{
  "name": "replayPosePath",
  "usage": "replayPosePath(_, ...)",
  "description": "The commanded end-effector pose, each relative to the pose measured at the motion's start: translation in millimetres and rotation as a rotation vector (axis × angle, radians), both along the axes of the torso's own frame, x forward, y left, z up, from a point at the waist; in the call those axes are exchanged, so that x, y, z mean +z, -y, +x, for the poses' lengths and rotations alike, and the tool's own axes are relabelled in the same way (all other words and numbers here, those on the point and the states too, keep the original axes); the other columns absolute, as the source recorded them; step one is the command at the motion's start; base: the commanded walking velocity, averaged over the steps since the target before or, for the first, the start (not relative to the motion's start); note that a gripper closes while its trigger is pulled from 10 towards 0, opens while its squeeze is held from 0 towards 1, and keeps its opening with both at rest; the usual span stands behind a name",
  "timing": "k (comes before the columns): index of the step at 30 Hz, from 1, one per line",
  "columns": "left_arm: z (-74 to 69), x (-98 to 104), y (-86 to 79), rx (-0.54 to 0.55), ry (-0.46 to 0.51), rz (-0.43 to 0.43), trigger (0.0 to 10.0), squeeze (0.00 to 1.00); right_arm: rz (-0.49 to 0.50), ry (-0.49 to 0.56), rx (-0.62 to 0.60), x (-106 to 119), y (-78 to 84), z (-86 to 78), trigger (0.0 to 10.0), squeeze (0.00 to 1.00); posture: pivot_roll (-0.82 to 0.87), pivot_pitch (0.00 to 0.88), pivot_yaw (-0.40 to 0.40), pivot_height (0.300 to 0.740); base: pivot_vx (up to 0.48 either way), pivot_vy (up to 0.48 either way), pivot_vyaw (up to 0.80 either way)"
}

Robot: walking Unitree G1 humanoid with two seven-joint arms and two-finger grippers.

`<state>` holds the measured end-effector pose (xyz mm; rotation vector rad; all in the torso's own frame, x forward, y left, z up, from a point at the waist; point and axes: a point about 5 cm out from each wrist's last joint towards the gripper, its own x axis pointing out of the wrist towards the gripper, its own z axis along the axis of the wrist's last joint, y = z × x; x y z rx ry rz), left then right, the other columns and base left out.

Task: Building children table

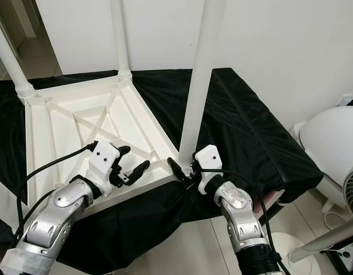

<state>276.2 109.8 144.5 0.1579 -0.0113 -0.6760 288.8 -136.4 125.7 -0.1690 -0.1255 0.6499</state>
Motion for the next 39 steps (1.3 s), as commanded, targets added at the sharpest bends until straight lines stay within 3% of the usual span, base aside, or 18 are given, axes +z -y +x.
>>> replayPosePath(1,-8.8,-1,8.0,-0.202,-0.043,-0.002,10.0,0.00,0.002,-0.005,0.012,-3,0.2,0.4,10.0,0.00,0.13,0.000,0.006,0.740,0.000,0.000,0.00)
replayPosePath(11,-11.2,-3,10.1,-0.213,-0.063,-0.011,10.0,0.00,-0.017,-0.020,0.055,-6,3.3,2.7,10.0,0.00,0.13,0.000,0.002,0.740,0.000,0.000,0.00)
replayPosePath(12,-11.5,-3,10.4,-0.216,-0.065,-0.007,10.0,0.00,-0.024,-0.021,0.063,-6,5.3,2.8,7.8,0.00,0.13,0.000,0.001,0.740,0.000,0.000,0.00)
replayPosePath(13,-11.5,-3,10.4,-0.216,-0.065,-0.007,10.0,0.00,-0.024,-0.021,0.063,-6,5.3,2.8,7.8,0.00,0.13,0.000,0.001,0.740,0.000,0.000,0.00)
replayPosePath(14,-12.0,-3,10.7,-0.218,-0.067,-0.006,10.0,0.00,-0.028,-0.021,0.069,-5,7.3,2.9,1.8,0.00,0.12,0.000,0.001,0.740,0.000,0.000,0.00)
replayPosePath(15,-12.7,-4,10.8,-0.221,-0.072,-0.005,10.0,0.00,-0.036,-0.024,0.076,-6,9.2,2.2,0.0,0.00,0.11,0.000,0.001,0.740,0.000,0.000,0.00)
replayPosePath(28,-13.2,-5,11.8,-0.227,-0.074,0.011,10.0,0.00,-0.013,-0.044,0.044,-11,18.4,-2.4,0.0,0.00,0.09,0.000,0.016,0.740,0.000,0.000,0.00)
replayPosePath(29,-13.7,-5,11.5,-0.229,-0.076,0.015,10.0,0.00,0.000,-0.047,0.027,-11,18.6,-2.8,10.0,0.00,0.09,0.000,0.018,0.740,0.000,0.000,0.00)
replayPosePath(35,-11.8,-4,11.7,-0.231,-0.071,0.022,10.0,0.00,0.086,-0.048,-0.044,-9,14.5,-1.3,10.0,0.00,0.09,0.000,0.016,0.740,0.000,0.000,0.00)
replayPosePath(39,-9.2,-2,10.9,-0.224,-0.065,0.022,10.0,0.00,0.097,-0.062,-0.261,-10,11.9,8.0,10.0,0.00,0.09,0.000,0.020,0.740,0.000,0.000,0.00)
